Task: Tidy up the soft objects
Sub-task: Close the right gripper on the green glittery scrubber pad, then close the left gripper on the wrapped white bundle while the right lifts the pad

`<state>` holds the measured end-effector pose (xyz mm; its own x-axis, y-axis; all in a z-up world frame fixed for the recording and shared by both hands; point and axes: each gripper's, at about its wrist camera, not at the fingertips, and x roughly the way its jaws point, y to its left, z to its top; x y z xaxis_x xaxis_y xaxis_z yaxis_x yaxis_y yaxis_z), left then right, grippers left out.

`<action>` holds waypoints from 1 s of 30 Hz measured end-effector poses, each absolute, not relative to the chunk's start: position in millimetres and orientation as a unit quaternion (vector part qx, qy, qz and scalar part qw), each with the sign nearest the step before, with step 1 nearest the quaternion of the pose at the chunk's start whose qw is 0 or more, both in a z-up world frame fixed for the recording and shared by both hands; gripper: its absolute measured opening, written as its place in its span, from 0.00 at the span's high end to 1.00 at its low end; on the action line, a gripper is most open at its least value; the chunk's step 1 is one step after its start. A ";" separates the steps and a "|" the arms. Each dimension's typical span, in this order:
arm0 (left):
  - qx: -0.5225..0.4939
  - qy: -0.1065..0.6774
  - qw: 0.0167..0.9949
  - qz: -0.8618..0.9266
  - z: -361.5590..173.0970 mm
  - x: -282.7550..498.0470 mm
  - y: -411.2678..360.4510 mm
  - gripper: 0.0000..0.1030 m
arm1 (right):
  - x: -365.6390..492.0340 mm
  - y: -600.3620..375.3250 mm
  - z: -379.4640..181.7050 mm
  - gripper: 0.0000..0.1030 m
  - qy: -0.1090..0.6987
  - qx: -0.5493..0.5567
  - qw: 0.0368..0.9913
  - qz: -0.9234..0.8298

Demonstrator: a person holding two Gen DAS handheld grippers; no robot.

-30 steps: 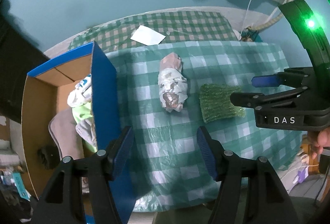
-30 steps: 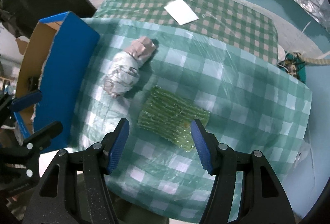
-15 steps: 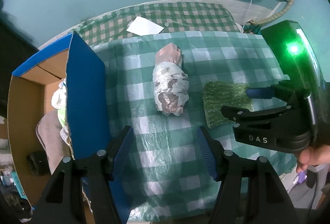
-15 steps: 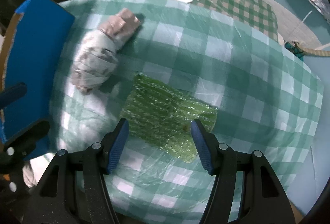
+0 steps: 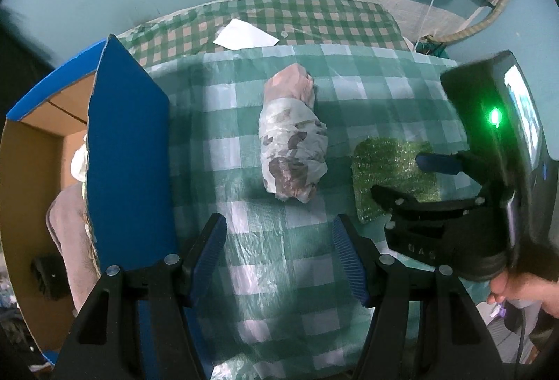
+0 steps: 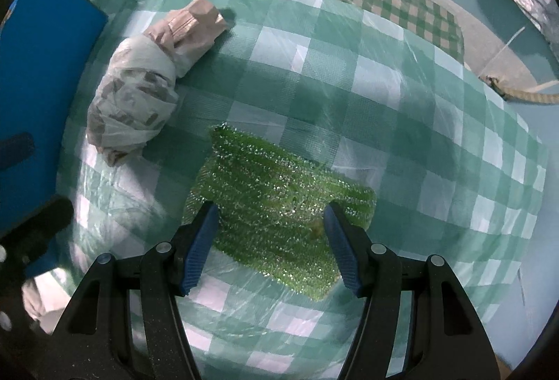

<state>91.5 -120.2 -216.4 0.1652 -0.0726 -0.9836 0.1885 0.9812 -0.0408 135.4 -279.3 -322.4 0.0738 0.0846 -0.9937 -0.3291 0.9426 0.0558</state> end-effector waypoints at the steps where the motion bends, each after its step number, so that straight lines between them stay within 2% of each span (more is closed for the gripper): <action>1: 0.044 0.640 0.762 -0.086 -216.3 92.3 -119.9 0.37 | 133.5 -277.3 -322.6 0.38 0.662 -0.101 0.728 0.144; 5: 0.040 0.641 0.761 -0.089 -215.8 97.8 -119.4 0.37 | 126.0 -272.4 -322.5 0.39 0.650 -0.126 0.735 0.146; 7: 0.039 0.641 0.761 -0.090 -215.2 100.8 -118.7 0.35 | 124.3 -273.8 -321.8 0.44 0.647 -0.125 0.738 0.145; 9: 0.036 0.640 0.762 -0.091 -214.9 104.2 -118.8 0.30 | 123.3 -274.1 -319.9 0.65 0.644 -0.126 0.740 0.146; 10: 0.034 0.639 0.763 -0.093 -214.3 106.2 -118.8 0.30 | 123.9 -275.2 -318.8 0.73 0.644 -0.125 0.740 0.148; 11: 0.033 0.638 0.764 -0.094 -213.6 107.9 -119.1 0.29 | 125.2 -277.1 -318.0 0.87 0.645 -0.122 0.740 0.148; 14: 0.030 0.638 0.763 -0.098 -213.5 115.2 -121.3 0.28 | 128.5 -283.7 -316.8 0.90 0.653 -0.098 0.736 0.151; 18: 0.027 0.639 0.761 -0.104 -214.8 126.5 -125.4 0.22 | 135.7 -296.4 -312.5 0.90 0.650 -0.068 0.742 0.151; 30: 0.005 0.662 0.743 -0.095 -239.8 164.4 -134.5 0.22 | 150.1 -319.3 -292.0 0.90 0.638 -0.021 0.756 0.143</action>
